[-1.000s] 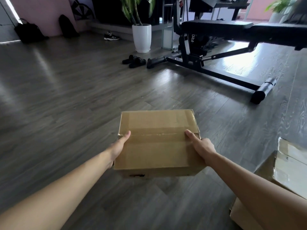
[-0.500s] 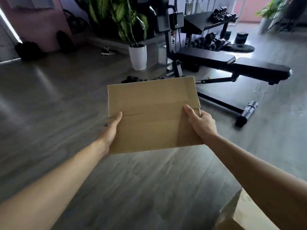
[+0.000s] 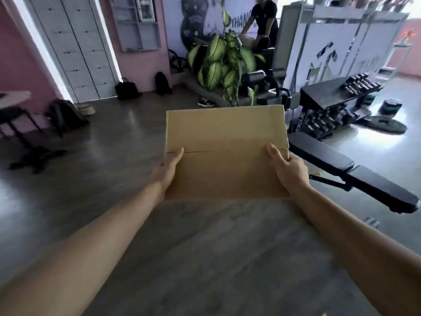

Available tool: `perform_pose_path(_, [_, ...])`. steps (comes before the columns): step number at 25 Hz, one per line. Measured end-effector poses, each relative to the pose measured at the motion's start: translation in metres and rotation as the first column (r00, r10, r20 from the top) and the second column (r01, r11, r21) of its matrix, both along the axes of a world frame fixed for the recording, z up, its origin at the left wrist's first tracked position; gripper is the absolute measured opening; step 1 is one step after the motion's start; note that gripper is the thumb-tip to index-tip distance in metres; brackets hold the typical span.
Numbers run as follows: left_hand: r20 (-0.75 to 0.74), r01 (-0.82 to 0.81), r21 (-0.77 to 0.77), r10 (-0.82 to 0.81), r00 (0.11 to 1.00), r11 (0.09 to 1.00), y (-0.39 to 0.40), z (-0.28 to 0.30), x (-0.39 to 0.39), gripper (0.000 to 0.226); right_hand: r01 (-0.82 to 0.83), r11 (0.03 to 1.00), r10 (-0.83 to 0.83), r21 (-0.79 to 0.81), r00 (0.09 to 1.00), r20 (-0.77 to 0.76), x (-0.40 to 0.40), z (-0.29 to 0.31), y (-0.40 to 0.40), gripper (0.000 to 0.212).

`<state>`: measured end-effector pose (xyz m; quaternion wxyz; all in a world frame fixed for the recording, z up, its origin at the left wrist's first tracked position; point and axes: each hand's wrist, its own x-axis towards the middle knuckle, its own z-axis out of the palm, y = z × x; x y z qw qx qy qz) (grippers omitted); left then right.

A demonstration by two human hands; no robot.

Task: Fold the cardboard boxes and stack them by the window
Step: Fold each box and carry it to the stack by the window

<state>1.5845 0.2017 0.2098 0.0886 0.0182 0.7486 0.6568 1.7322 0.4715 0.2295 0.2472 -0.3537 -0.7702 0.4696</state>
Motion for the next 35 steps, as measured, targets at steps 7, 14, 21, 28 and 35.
perform_pose_path(7, [0.053, -0.35, -0.072, 0.354, 0.934, 0.934, -0.261, 0.098, 0.009, 0.093, -0.382, 0.924, 0.382, 0.013, 0.923, -0.044, -0.104, 0.094, -0.231, 0.069])
perform_pose_path(14, [0.004, -0.732, -0.01, 0.732, 0.681, 0.681, -0.586, 0.134, 0.065, 0.096, -0.726, 0.686, 0.727, 0.053, 0.681, -0.086, -0.177, 0.135, -0.571, 0.062])
perform_pose_path(21, [-0.13, -0.895, -0.065, 0.885, 0.447, 0.442, -0.786, 0.143, 0.1, 0.085, -0.907, 0.42, 0.904, -0.022, 0.42, -0.084, -0.207, 0.13, -0.8, 0.057])
perform_pose_path(28, [-0.089, -0.874, -0.117, 0.872, 0.482, 0.471, -0.846, 0.133, -0.003, 0.079, -0.92, 0.387, 0.918, -0.061, 0.39, -0.067, -0.322, 0.127, -0.869, 0.075])
perform_pose_path(35, [-0.096, -0.877, -0.132, 0.874, 0.476, 0.462, -0.903, 0.166, -0.183, 0.098, -0.916, 0.4, 0.907, -0.031, 0.4, -0.132, -0.509, 0.152, -0.933, 0.077])
